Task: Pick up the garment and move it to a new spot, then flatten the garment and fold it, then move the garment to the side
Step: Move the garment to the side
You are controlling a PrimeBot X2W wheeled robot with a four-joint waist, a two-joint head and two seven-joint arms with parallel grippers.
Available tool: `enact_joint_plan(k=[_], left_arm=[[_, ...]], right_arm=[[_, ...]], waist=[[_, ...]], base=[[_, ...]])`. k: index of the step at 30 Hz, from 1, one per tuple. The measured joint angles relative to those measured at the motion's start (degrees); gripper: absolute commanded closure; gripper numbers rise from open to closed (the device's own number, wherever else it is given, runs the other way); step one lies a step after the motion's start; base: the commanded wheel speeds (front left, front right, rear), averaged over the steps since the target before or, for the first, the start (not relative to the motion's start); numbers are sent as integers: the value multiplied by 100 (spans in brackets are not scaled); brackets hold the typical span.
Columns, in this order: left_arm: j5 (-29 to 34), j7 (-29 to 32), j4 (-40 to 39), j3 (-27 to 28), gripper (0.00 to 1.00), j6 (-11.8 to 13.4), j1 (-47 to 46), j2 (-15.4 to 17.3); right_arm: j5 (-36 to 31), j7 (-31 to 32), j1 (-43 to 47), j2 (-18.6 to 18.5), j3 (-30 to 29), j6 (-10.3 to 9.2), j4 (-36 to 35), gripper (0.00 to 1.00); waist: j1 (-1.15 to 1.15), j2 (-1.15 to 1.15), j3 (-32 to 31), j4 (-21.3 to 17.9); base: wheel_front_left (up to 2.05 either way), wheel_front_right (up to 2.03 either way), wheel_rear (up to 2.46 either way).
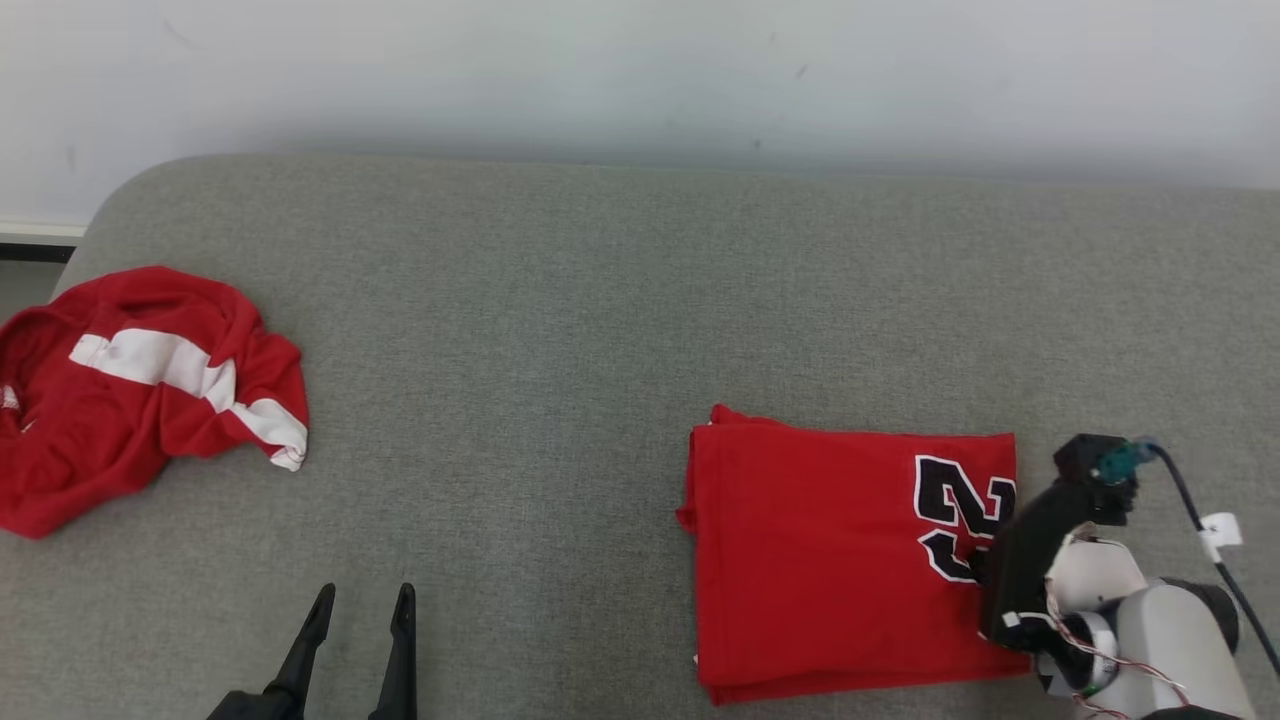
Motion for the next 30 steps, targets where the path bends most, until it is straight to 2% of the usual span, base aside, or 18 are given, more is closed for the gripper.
enact_joint_plan(k=[6,15,24,30], left_arm=[[11,0,-210,22,0,0,-60,33],[140,0,-631,52,0,2,-319,224],[308,260,-1399,-46,0,3,-706,561],[380,613,-2103,12,0,19,-761,823]], right_arm=[[-268,-410,-312,-64,363,10,113,100],[-626,-1115,-1178,-591,637,11,610,100],[-1220,-1741,-1927,-1511,222,10,1068,100],[-1532,-2373,-2399,-1952,-241,11,1316,100]], waist=[[0,0,121,-233],[1,1,497,-800],[2,1,1180,-1419],[2,2,1715,-1664]], base=[[0,0,0],[0,0,0],[0,0,0],[0,0,0]])
